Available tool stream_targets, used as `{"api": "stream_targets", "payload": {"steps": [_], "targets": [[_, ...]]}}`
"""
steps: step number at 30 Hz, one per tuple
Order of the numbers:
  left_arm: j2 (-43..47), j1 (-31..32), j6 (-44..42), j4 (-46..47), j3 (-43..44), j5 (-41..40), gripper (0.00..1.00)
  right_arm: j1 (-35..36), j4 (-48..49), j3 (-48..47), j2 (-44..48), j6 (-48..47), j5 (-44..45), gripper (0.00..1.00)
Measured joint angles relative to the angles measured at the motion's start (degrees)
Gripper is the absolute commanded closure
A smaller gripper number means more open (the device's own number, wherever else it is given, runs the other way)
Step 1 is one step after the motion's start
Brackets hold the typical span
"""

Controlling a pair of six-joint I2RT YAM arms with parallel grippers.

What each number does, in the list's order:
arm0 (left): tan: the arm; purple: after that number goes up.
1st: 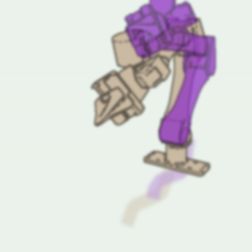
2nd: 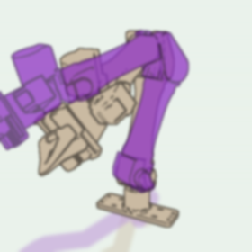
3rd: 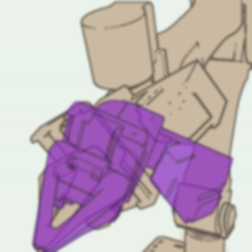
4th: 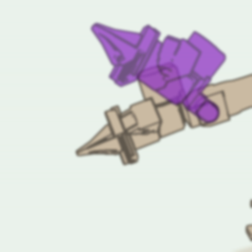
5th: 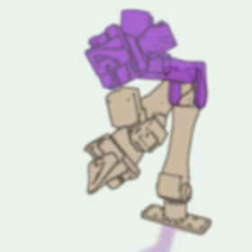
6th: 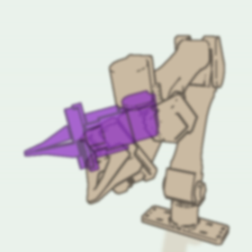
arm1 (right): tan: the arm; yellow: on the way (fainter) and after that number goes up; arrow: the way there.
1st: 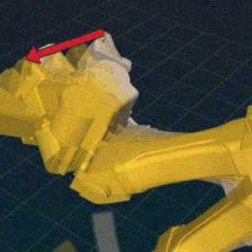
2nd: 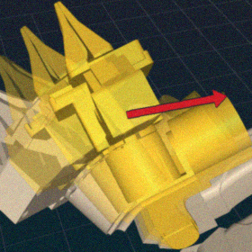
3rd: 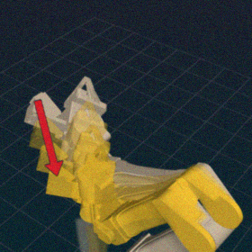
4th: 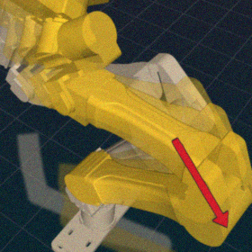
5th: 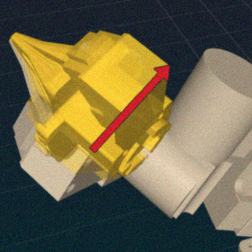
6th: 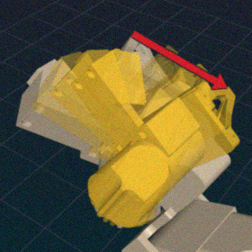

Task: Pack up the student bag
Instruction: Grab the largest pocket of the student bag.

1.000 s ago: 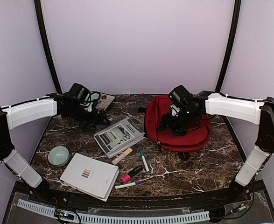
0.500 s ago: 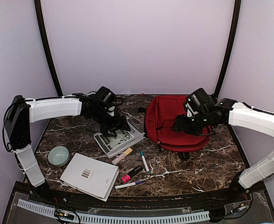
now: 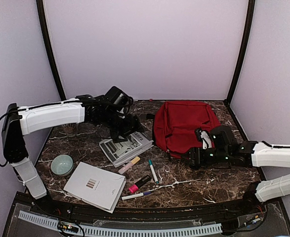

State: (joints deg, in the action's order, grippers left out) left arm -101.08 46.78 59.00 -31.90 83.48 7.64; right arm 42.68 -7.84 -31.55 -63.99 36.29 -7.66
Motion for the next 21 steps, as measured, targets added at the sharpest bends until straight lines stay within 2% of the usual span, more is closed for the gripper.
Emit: {"api": "stream_targets", "payload": {"steps": [7, 9, 10, 15, 21], "targets": [[9.49, -0.66, -5.62, -1.33, -1.31, -4.37, 0.1, 5.49, 17.79, 13.53, 8.11, 0.0, 6.01, 0.31], [10.1, -0.66, -7.48, -1.07, -0.94, -5.81, 0.04, 7.32, 22.53, 16.31, 8.5, -0.39, 8.07, 0.31], [10.49, -0.66, -8.41, -1.05, -0.94, -6.64, 0.02, 8.52, 24.83, 17.53, 8.26, -1.11, 9.09, 0.31], [13.92, -1.57, -11.26, 0.42, -2.56, -9.16, 0.01, 14.21, 30.88, 18.23, 4.66, -5.99, 12.11, 0.31], [18.01, -7.61, -11.47, 5.03, -8.81, -6.4, 0.02, 20.11, 35.5, 17.88, -2.36, -12.11, 17.14, 0.32]]}}
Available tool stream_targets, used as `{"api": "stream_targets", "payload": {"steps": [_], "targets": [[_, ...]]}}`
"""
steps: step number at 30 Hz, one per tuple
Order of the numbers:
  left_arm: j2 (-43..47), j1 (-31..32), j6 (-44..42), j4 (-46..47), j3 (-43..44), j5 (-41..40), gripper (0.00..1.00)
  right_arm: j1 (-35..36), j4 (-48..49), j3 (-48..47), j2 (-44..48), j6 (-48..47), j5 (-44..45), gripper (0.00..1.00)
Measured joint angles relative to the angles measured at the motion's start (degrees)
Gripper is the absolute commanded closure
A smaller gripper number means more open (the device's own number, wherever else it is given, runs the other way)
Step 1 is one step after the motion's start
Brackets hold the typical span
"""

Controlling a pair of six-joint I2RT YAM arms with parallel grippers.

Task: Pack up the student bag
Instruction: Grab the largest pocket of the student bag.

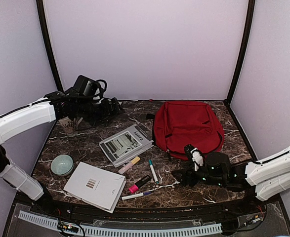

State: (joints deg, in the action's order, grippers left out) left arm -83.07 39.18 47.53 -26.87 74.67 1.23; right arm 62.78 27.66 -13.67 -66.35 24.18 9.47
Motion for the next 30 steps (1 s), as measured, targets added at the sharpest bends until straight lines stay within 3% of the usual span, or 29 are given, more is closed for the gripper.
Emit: {"api": "stream_targets", "payload": {"steps": [8, 30], "targets": [[0.9, -1.44, -3.52, 2.01, -1.6, 2.01, 0.03, 0.76, 4.74, -0.74, -7.63, -1.11, 4.74, 0.39], [6.45, -2.4, -8.7, -2.36, -1.22, 4.22, 0.04, 0.85, 25.9, -8.76, -33.33, 5.97, 13.05, 0.42]]}}
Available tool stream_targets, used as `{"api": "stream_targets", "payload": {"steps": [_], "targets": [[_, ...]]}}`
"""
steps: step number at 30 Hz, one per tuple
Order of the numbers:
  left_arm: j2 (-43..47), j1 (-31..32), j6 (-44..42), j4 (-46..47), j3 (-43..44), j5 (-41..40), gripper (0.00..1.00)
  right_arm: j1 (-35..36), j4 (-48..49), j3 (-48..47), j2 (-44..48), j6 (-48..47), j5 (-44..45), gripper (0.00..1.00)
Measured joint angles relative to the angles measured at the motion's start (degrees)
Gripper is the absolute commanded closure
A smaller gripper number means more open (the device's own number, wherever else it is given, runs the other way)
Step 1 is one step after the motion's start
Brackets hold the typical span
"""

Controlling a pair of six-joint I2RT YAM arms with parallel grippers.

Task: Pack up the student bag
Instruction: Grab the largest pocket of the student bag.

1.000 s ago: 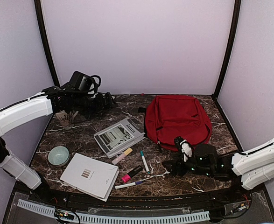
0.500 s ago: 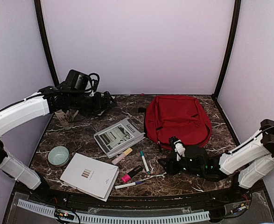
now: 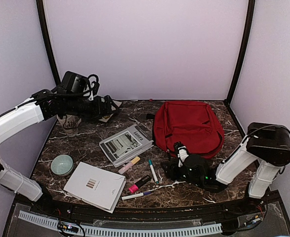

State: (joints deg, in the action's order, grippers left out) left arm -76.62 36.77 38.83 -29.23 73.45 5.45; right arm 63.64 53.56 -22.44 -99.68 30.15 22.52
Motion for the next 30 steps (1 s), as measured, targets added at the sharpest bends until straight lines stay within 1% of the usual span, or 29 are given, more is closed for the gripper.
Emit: {"api": "stream_targets", "payload": {"steps": [9, 13, 17, 21, 25, 30], "targets": [[0.9, -0.02, -0.72, -1.64, 0.35, -0.42, 0.05, -1.25, 1.49, -0.57, -2.54, 2.19, 1.03, 0.46], [0.9, -0.02, -0.7, -1.86, 0.35, -0.59, 0.05, -2.1, 2.01, 0.76, -2.69, 3.41, 0.83, 0.49], [0.87, -0.02, -0.68, -1.84, 0.35, -0.61, 0.05, -3.45, 2.58, 1.03, -4.35, 3.28, -0.74, 0.53], [0.74, -0.04, -0.68, -1.77, 0.35, -0.85, 0.05, -4.83, 3.17, -0.76, -5.86, 2.56, -3.43, 0.56], [-0.46, -0.26, -0.7, -1.77, 0.74, -1.46, 0.05, -5.49, 1.97, -2.82, -6.54, 1.4, -5.31, 0.65], [-2.34, -0.31, -0.72, -1.46, 2.64, -1.7, 0.05, -6.34, 0.15, -3.58, -6.58, 0.13, -6.69, 0.7]]}}
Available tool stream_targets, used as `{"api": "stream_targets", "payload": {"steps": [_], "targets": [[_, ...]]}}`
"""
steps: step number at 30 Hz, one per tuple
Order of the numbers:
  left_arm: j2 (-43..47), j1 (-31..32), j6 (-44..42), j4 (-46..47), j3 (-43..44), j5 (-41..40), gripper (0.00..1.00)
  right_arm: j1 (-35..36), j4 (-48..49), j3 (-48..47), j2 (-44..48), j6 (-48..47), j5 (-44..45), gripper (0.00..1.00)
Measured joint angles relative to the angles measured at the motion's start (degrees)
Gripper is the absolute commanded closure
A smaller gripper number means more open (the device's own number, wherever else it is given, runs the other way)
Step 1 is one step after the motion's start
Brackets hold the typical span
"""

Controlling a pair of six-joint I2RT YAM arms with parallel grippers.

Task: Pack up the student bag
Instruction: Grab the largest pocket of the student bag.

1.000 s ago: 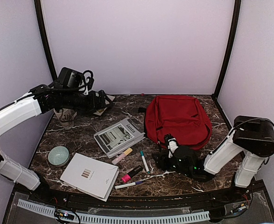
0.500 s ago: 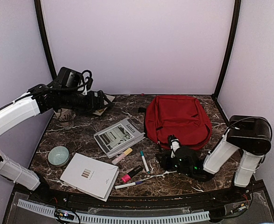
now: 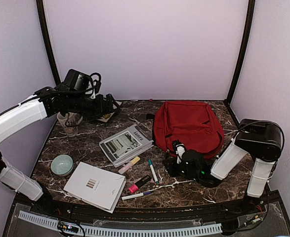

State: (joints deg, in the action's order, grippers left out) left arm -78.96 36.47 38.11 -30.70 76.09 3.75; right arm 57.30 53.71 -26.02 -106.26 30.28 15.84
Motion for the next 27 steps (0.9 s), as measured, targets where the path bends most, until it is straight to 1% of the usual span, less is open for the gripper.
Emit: {"api": "stream_targets", "payload": {"steps": [7, 8, 10, 12, 16, 21, 23, 27], "targets": [[-0.22, -0.04, 0.02, 1.44, 0.07, 0.0, 0.06, -1.51, -0.31, -0.24, -0.04, -1.14, -0.83, 0.72], [-0.33, -0.11, 0.04, 1.66, 0.07, 0.02, 0.06, -1.68, -0.28, -0.35, -0.15, -1.25, -0.83, 0.75], [-0.63, -0.17, 0.24, 2.36, 0.11, 0.04, 0.06, -2.03, 0.04, -0.72, -0.74, -1.51, -0.83, 0.85], [-0.98, -0.22, 0.63, 3.13, 0.15, 0.09, 0.07, -2.29, 0.17, -1.53, -1.62, -1.81, -1.18, 1.0], [-1.36, -0.22, 1.86, 4.31, 0.13, 0.37, 0.09, -2.58, 0.0, -3.37, -2.95, -3.21, -2.67, 1.0], [-1.29, -0.22, 3.96, 6.23, -1.07, 1.07, 0.1, -2.67, -0.55, -3.19, -2.38, -4.17, -4.35, 1.0], [-1.11, -0.22, 4.55, 6.95, -2.1, 1.18, 0.1, -2.69, -1.64, -2.64, -0.81, -4.72, -5.4, 1.0], [-1.09, -0.22, 5.66, 9.07, -4.76, 2.75, 0.11, -2.73, -5.29, -1.81, 5.35, -6.12, -8.02, 1.0]]}}
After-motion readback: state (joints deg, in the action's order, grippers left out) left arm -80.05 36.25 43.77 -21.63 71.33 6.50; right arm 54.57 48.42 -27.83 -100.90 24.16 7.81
